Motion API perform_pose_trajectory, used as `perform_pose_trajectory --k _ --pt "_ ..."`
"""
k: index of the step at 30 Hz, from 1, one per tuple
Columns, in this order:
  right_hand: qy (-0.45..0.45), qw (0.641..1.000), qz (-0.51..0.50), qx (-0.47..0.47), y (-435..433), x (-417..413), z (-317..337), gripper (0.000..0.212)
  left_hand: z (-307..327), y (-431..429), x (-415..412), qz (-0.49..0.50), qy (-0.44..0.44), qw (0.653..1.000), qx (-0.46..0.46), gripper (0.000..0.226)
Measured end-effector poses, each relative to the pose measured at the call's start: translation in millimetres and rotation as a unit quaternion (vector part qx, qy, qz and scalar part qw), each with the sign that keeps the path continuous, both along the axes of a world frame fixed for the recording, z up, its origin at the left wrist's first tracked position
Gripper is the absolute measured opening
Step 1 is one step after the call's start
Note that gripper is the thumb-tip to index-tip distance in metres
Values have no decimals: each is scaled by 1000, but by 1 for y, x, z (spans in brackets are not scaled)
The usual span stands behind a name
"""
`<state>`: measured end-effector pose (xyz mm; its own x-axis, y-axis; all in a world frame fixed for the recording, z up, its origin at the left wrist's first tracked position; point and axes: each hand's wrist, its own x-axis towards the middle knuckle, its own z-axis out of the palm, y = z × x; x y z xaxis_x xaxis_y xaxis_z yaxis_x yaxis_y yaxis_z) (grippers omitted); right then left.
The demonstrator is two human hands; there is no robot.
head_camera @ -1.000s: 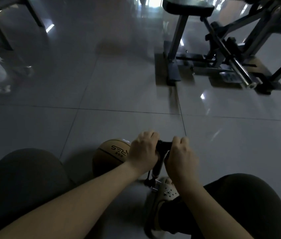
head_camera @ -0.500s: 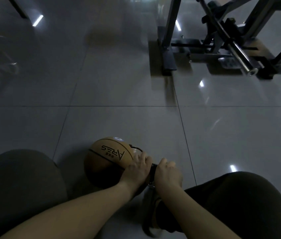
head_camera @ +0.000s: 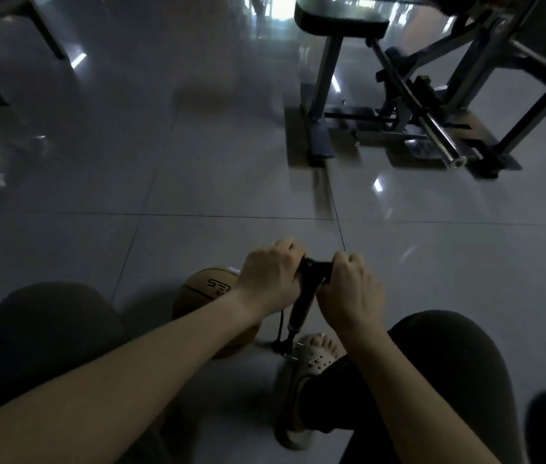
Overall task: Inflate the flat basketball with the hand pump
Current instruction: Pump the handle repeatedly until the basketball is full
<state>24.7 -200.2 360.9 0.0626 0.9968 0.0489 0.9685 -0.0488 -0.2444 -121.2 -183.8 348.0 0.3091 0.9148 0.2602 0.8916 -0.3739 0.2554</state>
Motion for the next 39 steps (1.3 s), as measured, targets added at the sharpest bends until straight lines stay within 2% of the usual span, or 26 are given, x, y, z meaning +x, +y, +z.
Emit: perform_pose_trajectory --k 2,4,8,12,15,21,27,30,32,34,37,39 --pt "-17 999 0 37 -6 -6 2 15 7 -10 -4 1 16 1000 27 17" --pt "-34 999 3 35 -18 -13 -6 14 -3 -26 -6 10 34 999 24 20" --pt "-64 998 21 -17 -34 -14 -31 13 -41 -46 1 31 79 996 2 14" --pt "-85 992 7 -98 -32 -7 -51 16 -79 -37 11 28 76 997 19 12" --pt "-117 978 22 -170 -25 -9 -71 15 -109 -33 15 26 99 995 11 9" --pt "-155 947 26 -280 -15 -13 -103 29 -145 -26 18 15 109 993 -37 7" --pt "-114 947 7 -299 -3 -12 -107 31 -143 -19 21 1 109 989 -103 10" --pt "-72 954 12 -291 -5 -8 -92 31 -120 -24 13 6 91 983 -162 22" --pt "-41 963 21 -265 -11 -6 -79 25 -99 -27 3 -3 59 988 -143 32" --pt "1 984 18 -179 -14 -3 -57 16 -67 -24 -2 0 20 995 -96 45" --pt "24 999 21 -16 -8 4 -13 9 -19 -10 2 2 -56 998 24 29" --pt "11 999 21 33 -4 5 12 9 2 -6 2 10 -68 995 73 17"
